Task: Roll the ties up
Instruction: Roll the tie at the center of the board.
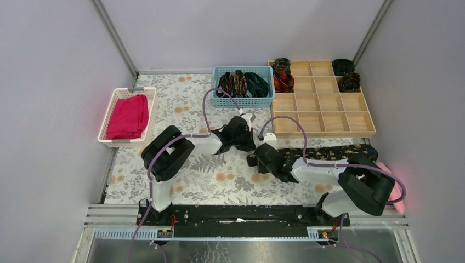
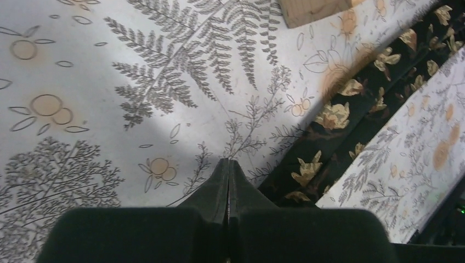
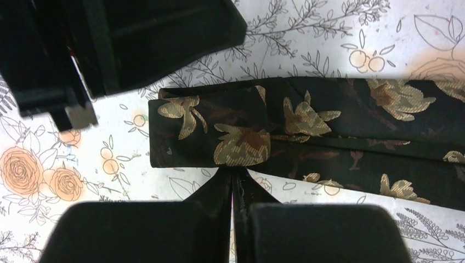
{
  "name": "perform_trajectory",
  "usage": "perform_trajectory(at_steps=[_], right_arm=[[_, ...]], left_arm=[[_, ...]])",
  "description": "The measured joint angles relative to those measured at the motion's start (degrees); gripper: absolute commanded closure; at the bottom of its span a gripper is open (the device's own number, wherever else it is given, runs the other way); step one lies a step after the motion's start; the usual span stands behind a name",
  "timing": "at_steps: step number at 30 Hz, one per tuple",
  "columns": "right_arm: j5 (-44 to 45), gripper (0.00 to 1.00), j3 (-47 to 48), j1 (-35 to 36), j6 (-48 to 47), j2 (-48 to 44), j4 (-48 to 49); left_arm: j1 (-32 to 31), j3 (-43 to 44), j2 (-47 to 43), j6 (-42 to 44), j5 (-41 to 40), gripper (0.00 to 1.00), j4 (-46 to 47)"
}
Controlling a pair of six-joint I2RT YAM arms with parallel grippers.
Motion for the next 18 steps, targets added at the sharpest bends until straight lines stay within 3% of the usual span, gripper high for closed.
perform_trajectory(at_steps=[10, 15, 18], right_arm=[[1.8, 1.0, 2.9, 0.1, -2.1, 3.6, 0.7], [1.8, 0.98, 3.7, 0.2, -2.6, 4.0, -0.3], [2.2, 0.94, 3.7, 0.8, -2.5, 3.2, -1.7]], left_arm=[[-2.7, -0.3, 0.4, 1.6, 4.0, 1.0, 0.9], [-3.1, 0.5, 0.1, 3.0, 0.3, 1.0, -1.1], [-2.5, 2.1, 0.1, 3.7, -3.6, 0.94, -3.8]])
